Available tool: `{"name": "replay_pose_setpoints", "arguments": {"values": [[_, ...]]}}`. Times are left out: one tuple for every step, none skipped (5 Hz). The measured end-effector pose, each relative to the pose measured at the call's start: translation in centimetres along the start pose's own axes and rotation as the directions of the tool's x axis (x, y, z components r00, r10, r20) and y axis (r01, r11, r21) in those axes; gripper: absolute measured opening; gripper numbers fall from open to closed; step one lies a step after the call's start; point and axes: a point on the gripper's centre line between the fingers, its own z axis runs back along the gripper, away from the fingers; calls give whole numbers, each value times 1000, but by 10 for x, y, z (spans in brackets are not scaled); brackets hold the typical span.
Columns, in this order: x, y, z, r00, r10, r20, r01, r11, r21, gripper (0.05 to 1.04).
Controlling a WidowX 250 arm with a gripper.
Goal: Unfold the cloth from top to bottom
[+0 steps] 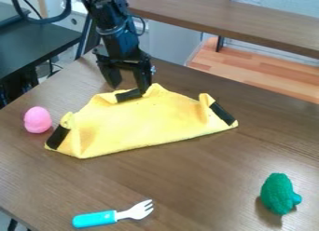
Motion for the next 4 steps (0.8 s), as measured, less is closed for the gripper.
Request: {"name": "replay_pose_setpoints", "arguments": {"values": [[-4,2,-11,1000,3,-26,-3,1000,-2,999],[0,6,-16,999,-37,-1,37,999,28,999],[8,8,-17,997,-73,37,70,995,65,999],[7,9,-26,990,-122,71,113,987,116,999]]}}
